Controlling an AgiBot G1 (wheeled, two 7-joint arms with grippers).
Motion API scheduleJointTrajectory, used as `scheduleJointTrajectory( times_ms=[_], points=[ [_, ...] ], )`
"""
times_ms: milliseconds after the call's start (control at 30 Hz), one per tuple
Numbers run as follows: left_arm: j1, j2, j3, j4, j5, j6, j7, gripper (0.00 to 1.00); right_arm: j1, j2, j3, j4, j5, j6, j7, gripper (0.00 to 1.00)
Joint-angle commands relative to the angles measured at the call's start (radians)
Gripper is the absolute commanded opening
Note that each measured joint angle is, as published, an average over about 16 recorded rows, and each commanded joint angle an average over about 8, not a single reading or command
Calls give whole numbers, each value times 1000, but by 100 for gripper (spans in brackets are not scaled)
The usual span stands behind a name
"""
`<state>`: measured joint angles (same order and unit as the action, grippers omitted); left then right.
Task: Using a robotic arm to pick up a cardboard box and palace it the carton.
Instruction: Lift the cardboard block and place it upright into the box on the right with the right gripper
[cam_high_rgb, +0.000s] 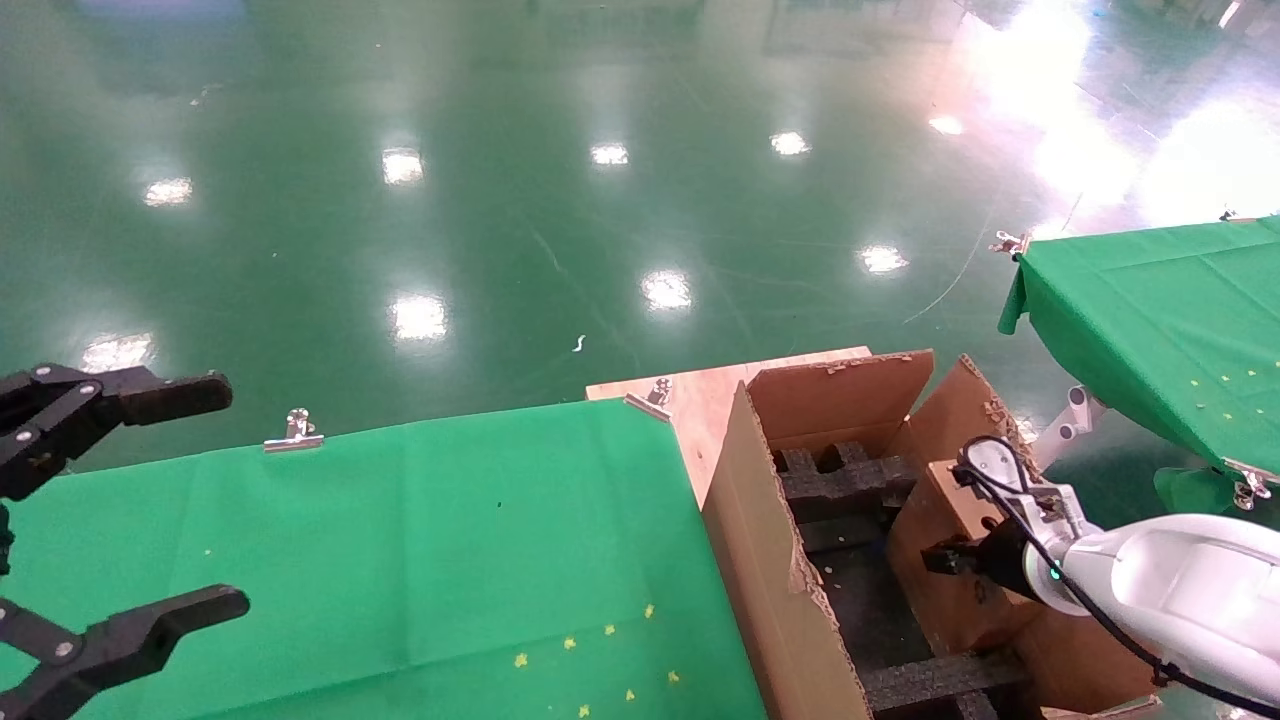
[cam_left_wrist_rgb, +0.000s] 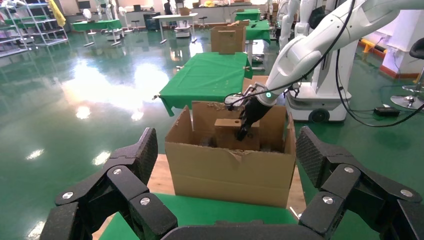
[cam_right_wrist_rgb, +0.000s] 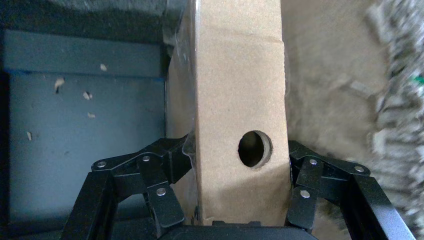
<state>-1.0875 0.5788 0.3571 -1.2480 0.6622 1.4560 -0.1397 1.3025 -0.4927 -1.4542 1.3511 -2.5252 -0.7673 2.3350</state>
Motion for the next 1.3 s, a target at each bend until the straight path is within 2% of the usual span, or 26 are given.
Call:
scheduleJointTrajectory(
  times_ms=[33, 400, 467, 500, 667, 733, 767, 1300],
  points=[
    [0, 0, 0, 0, 0, 0, 0, 100, -9, -5, -2, -2, -4, -2, 11, 0],
    [0, 0, 0, 0, 0, 0, 0, 100, -44, -21, -18, -14, -12, 3, 22, 0],
    [0, 0, 0, 0, 0, 0, 0, 100, -46, -23, -19, -17, -14, 6, 20, 5],
    [0, 0, 0, 0, 0, 0, 0, 100, -47, -24, -19, -18, -14, 8, 19, 15],
    [0, 0, 0, 0, 0, 0, 0, 100, -50, -26, -20, -23, -17, 14, 18, 78],
    [0, 0, 0, 0, 0, 0, 0, 100, -51, -26, -20, -23, -16, 15, 18, 98],
    [0, 0, 0, 0, 0, 0, 0, 100, -51, -26, -20, -23, -16, 15, 17, 100],
    [0, 0, 0, 0, 0, 0, 0, 100, -28, -27, -13, -27, -16, 19, 3, 100]
  ],
)
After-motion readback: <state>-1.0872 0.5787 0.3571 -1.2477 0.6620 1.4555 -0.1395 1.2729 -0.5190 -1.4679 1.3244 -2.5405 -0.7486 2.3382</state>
